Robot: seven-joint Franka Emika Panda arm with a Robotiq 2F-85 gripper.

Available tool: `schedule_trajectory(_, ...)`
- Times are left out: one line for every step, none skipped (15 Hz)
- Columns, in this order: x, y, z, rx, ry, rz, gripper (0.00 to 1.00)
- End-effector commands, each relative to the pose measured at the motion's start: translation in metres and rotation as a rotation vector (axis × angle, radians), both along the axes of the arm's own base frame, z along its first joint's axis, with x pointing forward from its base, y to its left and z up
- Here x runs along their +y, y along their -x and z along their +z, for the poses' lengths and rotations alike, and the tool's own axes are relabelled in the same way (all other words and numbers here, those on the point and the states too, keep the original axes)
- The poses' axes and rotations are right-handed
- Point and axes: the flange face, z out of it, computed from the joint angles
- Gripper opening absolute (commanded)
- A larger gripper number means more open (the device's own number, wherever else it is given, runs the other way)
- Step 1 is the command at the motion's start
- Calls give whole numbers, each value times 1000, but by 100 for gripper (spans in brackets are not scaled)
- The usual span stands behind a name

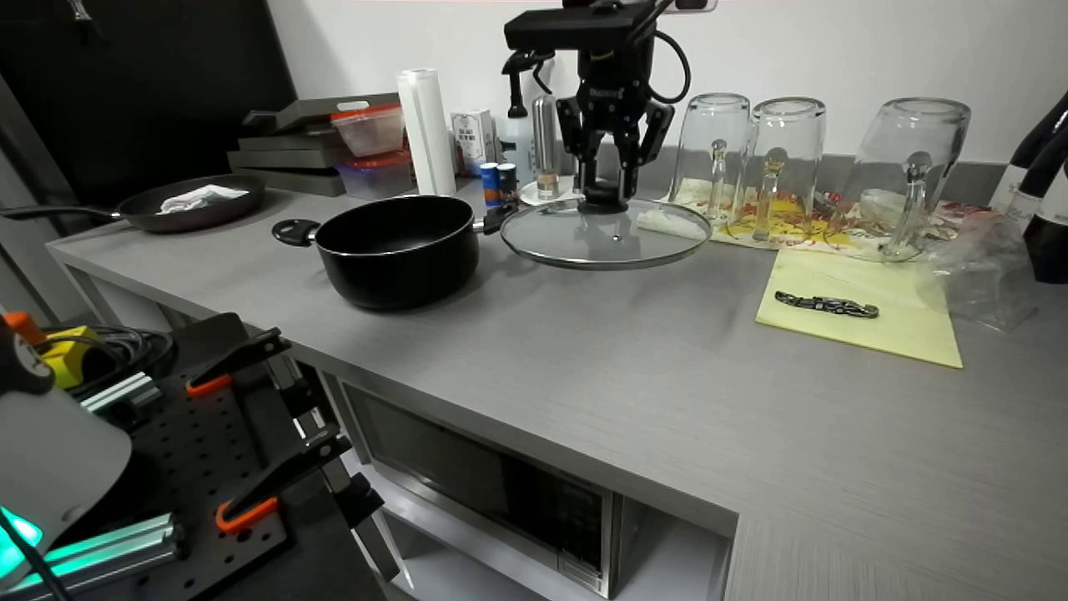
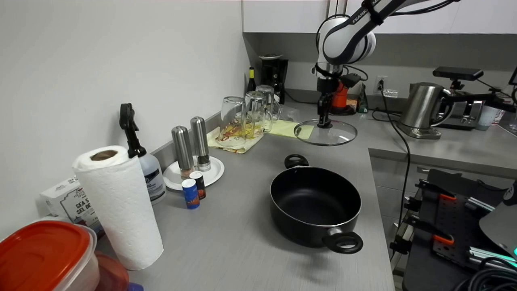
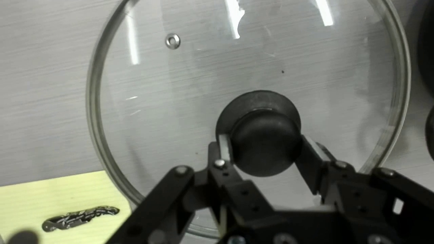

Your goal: Uncover the pot

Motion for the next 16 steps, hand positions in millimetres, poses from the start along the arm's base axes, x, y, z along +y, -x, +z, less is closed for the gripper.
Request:
schedule_trajectory(-3, -19, -20, -10, -2, -128, 25)
schedule_trajectory(-3, -21, -29, -7, -5, -153, 25)
schedule_trajectory(-2, -23, -38, -10, -2, -177, 25)
schedule_trajectory(-1, -24, -48, -13, 1, -197, 25)
schedule_trajectory(-1, -26, -57, -17, -9, -217, 25)
schedule_trajectory(0, -27, -67, -26, -12, -236, 25)
schedule_trajectory(0, -28, -75, -34, -20, -255, 25)
schedule_trajectory(0, -28, -84, -43, -30, -277, 25)
schedule_trajectory(1, -29, -91, -50, -41, -302, 25)
schedule_trajectory(1, -29, -99, -56, -52, -330, 25)
schedule_trajectory(1, -29, -105, -58, -65, -359, 25)
schedule_trajectory(1, -28, -111, -57, -76, -388, 25)
schedule_trajectory(1, -28, -116, -56, -83, -415, 25)
schedule_trajectory(0, -28, -121, -54, -88, -439, 25)
schedule_trajectory(0, -28, -124, -53, -90, -456, 25)
schedule_trajectory(0, -28, -127, -51, -92, -472, 25)
